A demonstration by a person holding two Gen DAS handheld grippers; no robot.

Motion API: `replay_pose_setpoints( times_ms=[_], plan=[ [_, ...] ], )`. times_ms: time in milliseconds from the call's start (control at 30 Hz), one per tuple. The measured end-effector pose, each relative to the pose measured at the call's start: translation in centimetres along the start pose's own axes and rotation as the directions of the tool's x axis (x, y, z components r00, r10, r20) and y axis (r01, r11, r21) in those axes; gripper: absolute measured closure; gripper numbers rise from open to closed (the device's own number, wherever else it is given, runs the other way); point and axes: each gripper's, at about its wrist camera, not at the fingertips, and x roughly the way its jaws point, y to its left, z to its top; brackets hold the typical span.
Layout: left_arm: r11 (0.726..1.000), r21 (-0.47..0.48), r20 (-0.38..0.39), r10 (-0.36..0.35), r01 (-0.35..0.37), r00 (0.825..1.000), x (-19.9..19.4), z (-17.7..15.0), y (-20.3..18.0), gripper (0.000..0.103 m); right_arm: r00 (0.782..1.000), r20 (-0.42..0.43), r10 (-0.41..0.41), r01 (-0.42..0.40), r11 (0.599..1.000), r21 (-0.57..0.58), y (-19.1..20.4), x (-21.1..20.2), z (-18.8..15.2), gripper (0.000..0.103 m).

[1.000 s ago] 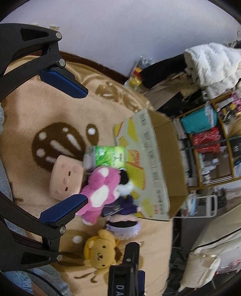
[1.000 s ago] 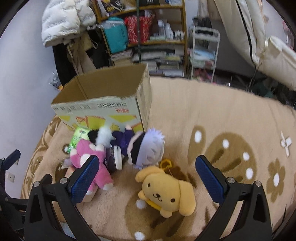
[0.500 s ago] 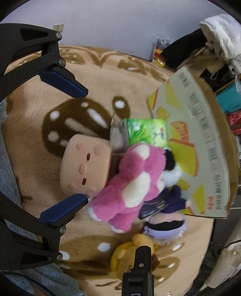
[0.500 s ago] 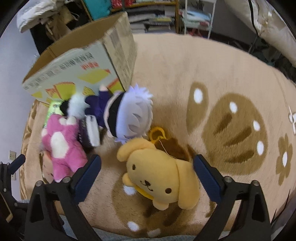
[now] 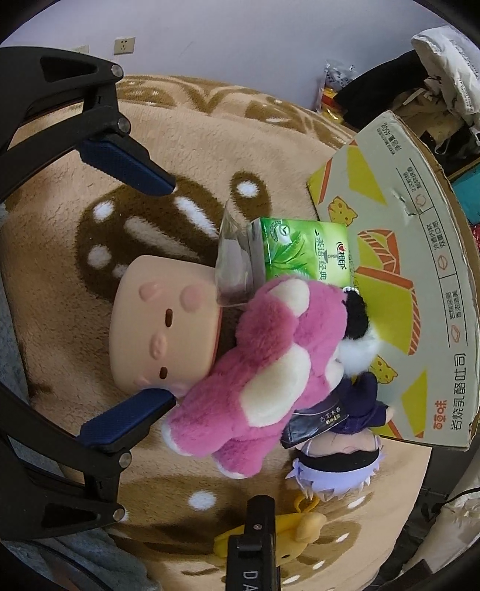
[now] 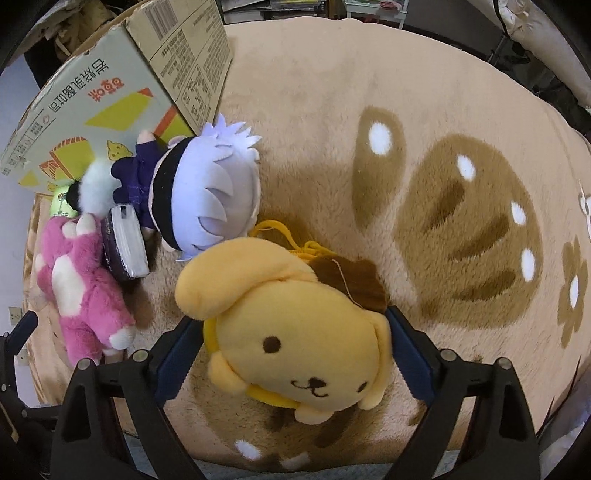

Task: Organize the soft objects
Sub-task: 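Lower the left tool to the pink pig cushion while the right tool lowers to the yellow dog plush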

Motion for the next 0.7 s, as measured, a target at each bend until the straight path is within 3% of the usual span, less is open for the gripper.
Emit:
replay_pose_setpoints(
  times_ms=[467, 700],
  plan=[
    [1.000, -0.015, -0.010, -0.019, 0.018, 1.000, 0.9, 0.3, 0.4, 0.003, 1.000, 0.003, -0.015, 0.015, 1.000, 0.006, -0.5, -0.9, 0.5, 0.013],
    [0.997, -0.011, -0.018, -0.073, 0.073, 0.997, 1.3, 0.2, 0.1, 0.024, 1.000, 0.004, -0.018, 0.018, 1.000, 0.005, -0.2, -0.9, 0.3, 0.014]
  ],
)
